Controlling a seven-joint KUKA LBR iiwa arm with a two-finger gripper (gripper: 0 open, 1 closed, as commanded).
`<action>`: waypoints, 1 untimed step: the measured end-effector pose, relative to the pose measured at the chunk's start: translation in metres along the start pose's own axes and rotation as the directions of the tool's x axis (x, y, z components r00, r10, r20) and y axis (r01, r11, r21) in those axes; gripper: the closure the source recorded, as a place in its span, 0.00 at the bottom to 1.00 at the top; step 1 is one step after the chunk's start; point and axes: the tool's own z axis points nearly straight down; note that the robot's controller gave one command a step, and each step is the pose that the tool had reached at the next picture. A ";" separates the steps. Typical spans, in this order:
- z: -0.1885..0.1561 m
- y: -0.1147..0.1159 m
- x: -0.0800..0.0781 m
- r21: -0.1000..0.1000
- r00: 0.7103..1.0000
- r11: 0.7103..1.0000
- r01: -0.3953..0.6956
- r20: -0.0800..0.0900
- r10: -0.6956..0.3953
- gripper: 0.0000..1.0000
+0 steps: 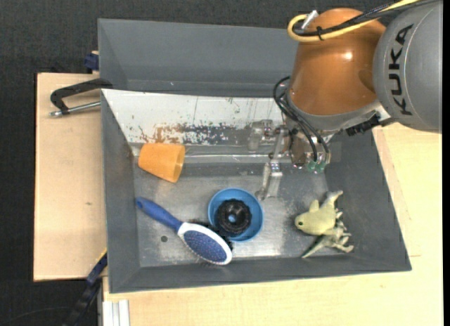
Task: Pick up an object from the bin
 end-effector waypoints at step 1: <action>0.152 0.017 0.030 0.002 0.981 0.981 0.196 0.018 -0.196 0.00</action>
Offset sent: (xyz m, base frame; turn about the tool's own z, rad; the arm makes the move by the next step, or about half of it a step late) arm -0.0358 0.0169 -0.1578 -0.1986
